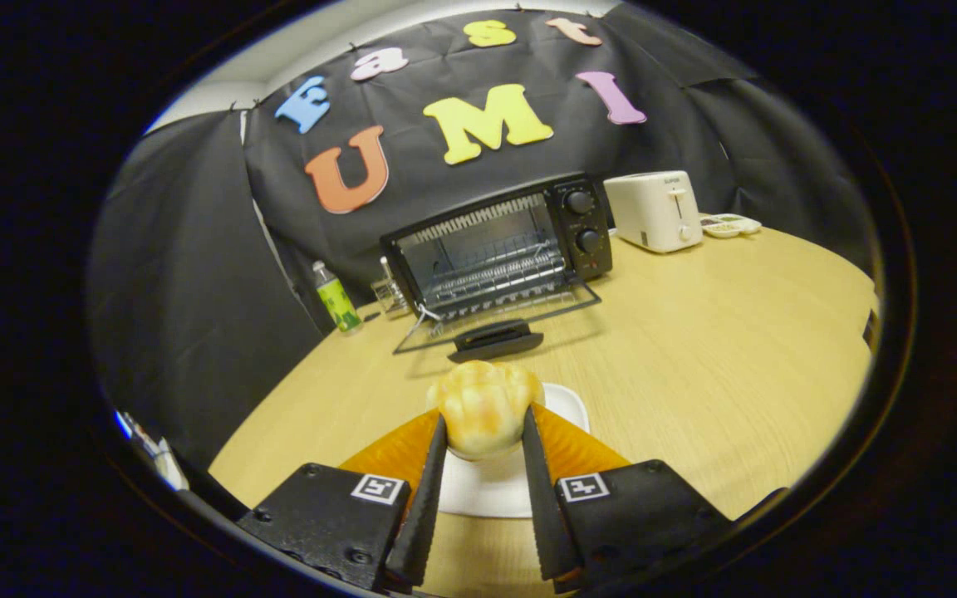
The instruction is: Open the toaster oven, put the food inside, and close the toaster oven door.
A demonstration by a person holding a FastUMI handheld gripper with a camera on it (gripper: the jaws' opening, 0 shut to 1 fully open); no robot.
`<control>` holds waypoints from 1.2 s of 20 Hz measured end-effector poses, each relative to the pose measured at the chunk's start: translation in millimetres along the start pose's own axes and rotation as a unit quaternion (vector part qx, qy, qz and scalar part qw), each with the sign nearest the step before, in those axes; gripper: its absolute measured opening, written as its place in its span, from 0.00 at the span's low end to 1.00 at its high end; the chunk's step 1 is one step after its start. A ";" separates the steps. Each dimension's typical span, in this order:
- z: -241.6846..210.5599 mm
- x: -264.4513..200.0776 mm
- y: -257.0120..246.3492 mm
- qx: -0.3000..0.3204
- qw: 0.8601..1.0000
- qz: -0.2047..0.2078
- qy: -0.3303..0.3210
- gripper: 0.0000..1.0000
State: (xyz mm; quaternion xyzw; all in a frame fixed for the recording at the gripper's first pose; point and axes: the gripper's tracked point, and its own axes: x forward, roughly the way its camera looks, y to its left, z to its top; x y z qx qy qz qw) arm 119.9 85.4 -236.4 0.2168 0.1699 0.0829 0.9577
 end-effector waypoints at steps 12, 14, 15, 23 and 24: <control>96.8 141.4 20.7 0.193 0.980 -0.012 -0.048 0.52; 93.7 171.3 18.7 0.209 0.977 -0.025 -0.031 0.52; 93.9 185.4 17.8 0.210 0.977 -0.032 -0.026 0.52; 109.0 261.0 5.6 0.182 0.981 -0.069 -0.019 0.52; 109.2 265.8 5.8 0.181 0.981 -0.067 -0.018 0.52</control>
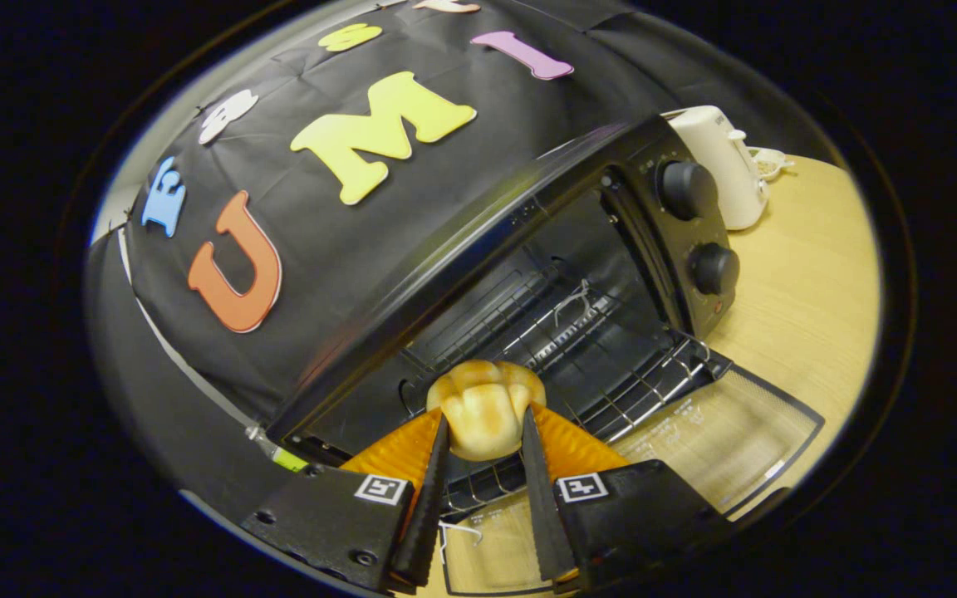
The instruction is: Open the toaster oven, put the food inside, and close the toaster oven door.
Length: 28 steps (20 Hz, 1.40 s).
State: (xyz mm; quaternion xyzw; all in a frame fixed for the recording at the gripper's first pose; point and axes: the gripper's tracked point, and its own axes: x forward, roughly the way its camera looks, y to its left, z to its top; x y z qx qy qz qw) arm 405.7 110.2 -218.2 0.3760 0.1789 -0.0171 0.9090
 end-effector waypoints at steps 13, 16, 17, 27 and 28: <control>10.3 -41.1 24.2 -0.067 0.996 0.016 -0.056 1.00; 2.9 -71.8 34.4 -0.086 0.995 0.034 -0.040 1.00; -1.8 -85.6 40.9 -0.095 0.994 0.042 -0.028 1.00; -33.6 -210.9 41.4 -0.271 0.959 0.088 0.012 1.00; -32.8 -218.6 36.3 -0.279 0.956 0.088 0.014 1.00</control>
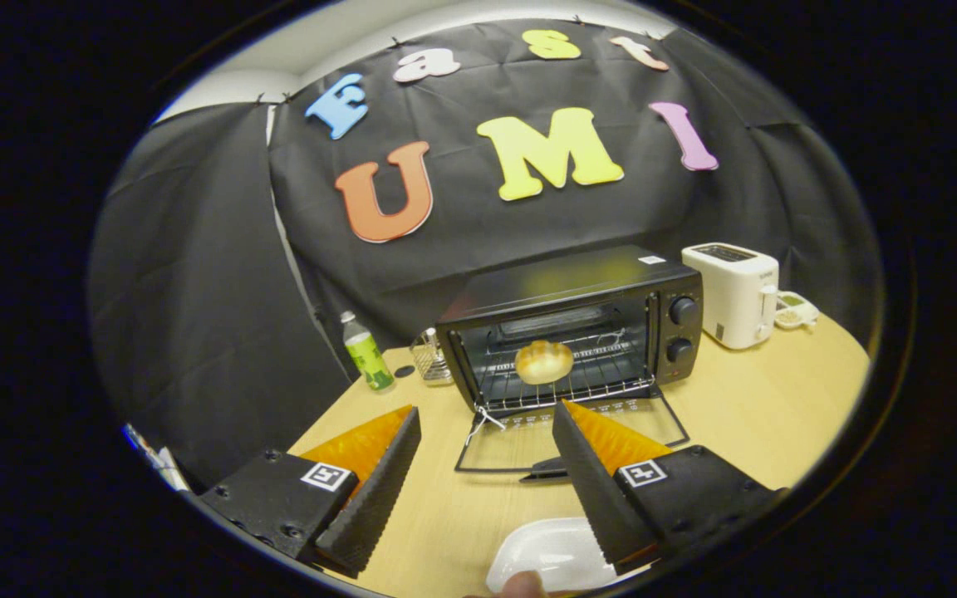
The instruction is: Open the toaster oven, put the food inside, and close the toaster oven door.
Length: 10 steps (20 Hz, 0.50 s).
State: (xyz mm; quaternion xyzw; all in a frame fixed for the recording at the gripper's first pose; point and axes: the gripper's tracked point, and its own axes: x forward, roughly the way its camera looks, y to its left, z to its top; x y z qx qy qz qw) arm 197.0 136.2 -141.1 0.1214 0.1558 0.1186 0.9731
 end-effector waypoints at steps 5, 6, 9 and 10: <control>-24.8 -9.5 -31.5 -0.023 0.999 -0.017 0.039 1.00; -32.8 -8.5 -38.2 -0.033 0.998 -0.024 0.049 1.00; -66.8 -2.5 -49.6 -0.056 0.994 -0.032 0.088 1.00; -81.4 -1.4 -52.3 -0.060 0.992 -0.030 0.108 1.00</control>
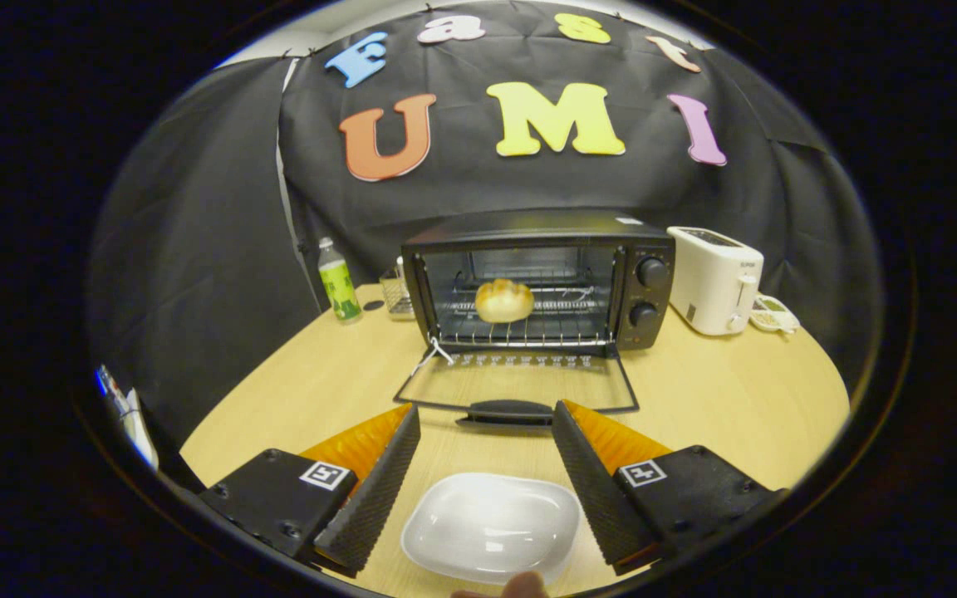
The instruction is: Open the toaster oven, put the food inside, and close the toaster oven door.
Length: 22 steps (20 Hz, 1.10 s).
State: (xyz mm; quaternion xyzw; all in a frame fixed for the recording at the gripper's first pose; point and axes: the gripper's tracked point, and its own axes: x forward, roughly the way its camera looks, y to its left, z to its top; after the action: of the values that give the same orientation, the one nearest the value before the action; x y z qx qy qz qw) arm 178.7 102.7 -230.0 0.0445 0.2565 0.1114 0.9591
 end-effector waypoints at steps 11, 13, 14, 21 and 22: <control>-41.8 67.0 -24.6 -0.013 0.997 -0.029 0.076 1.00; -42.2 71.7 -25.5 -0.014 0.996 -0.031 0.080 1.00; -41.7 74.3 -27.0 -0.016 0.996 -0.033 0.080 1.00; -22.5 72.7 -26.6 -0.030 0.997 -0.055 0.048 1.00; -22.0 71.0 -25.9 -0.031 0.997 -0.055 0.048 1.00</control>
State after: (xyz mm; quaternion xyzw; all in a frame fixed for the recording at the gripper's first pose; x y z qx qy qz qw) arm 232.5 95.0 -286.9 -0.0042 0.3003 0.0683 0.9514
